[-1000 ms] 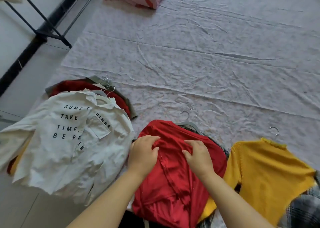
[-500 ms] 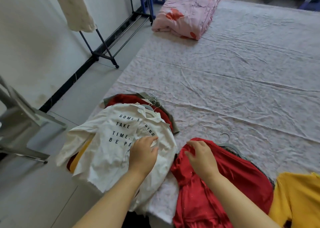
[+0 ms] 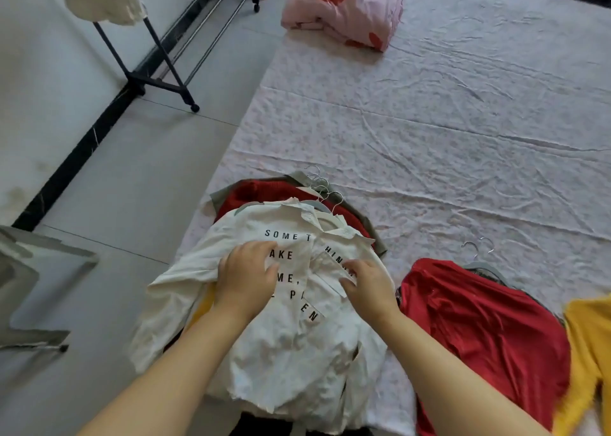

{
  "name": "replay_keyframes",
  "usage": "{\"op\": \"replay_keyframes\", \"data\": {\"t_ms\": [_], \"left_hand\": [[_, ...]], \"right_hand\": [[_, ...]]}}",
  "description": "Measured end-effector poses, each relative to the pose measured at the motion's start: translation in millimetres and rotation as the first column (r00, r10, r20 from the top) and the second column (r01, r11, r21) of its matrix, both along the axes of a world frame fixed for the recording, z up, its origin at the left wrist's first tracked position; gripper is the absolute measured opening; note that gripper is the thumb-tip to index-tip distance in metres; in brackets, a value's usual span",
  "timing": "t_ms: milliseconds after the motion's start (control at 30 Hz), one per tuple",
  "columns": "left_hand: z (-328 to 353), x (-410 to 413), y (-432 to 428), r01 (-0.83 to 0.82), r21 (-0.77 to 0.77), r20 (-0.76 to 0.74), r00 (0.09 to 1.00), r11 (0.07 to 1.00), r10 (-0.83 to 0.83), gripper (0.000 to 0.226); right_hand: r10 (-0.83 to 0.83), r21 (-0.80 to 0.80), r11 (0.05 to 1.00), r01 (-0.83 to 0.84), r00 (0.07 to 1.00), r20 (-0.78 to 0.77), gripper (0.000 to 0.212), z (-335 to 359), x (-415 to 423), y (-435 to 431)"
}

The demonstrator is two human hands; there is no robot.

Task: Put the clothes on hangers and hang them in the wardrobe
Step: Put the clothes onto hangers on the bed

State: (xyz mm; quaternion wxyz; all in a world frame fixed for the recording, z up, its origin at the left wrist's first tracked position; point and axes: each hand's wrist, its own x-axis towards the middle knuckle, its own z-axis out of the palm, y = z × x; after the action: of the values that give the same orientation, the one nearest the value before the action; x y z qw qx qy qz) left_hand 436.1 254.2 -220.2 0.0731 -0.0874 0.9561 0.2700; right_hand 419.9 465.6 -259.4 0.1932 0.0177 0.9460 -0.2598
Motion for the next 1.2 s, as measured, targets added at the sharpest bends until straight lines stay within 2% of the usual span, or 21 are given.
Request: {"op": "replay_keyframes", "data": {"t_ms": [233, 467, 633, 700, 833, 1067, 1200], "left_hand": [[-35.2, -25.4, -10.1, 0.058, 0.039, 0.066, 0.996, 0.998, -0.061, 0.036], [-94.6, -62.3, -1.2, 0.056, 0.068, 0.115, 0.991, 0.996, -0.064, 0.036], [-131.5, -79.6, 8.0, 0.063, 0.094, 0.155, 0.985, 0.994, -0.077, 0.037], [-140.5, -84.4, 11.1, 0.066, 0.099, 0.169, 0.982, 0.993, -0.082, 0.037], [-146.9, -89.6, 15.7, 0.042, 0.109, 0.169, 0.984, 0.993, -0.06, 0.037], [-138.6, -83.0, 16.1, 0.029, 0.111, 0.103, 0.994, 0.993, -0.041, 0.035], [-119.8, -75.0, 18.6, 0.033, 0.096, 0.058, 0.998, 0.995, -0.039, 0.035]], "right_hand": [[0.008, 0.054, 0.998, -0.013, 0.996, 0.09, 0.036, -36.3, -65.4, -19.2], [-0.032, 0.139, 0.99, 0.012, 0.989, 0.142, 0.037, -115.0, -145.1, -19.9], [-0.054, 0.197, 0.98, 0.013, 0.977, 0.205, 0.036, -167.1, -172.2, -22.5], [-0.062, 0.247, 0.969, 0.016, 0.982, 0.18, 0.028, -178.3, -175.5, -23.5], [-0.068, 0.344, 0.939, 0.022, 0.99, 0.121, 0.028, -187.5, -178.5, -22.7], [-0.085, 0.306, 0.95, 0.063, 0.995, 0.057, 0.023, -183.7, -175.5, -15.6], [-0.09, 0.179, 0.979, 0.094, 0.995, -0.032, 0.018, -154.3, -158.6, -11.0]]}}
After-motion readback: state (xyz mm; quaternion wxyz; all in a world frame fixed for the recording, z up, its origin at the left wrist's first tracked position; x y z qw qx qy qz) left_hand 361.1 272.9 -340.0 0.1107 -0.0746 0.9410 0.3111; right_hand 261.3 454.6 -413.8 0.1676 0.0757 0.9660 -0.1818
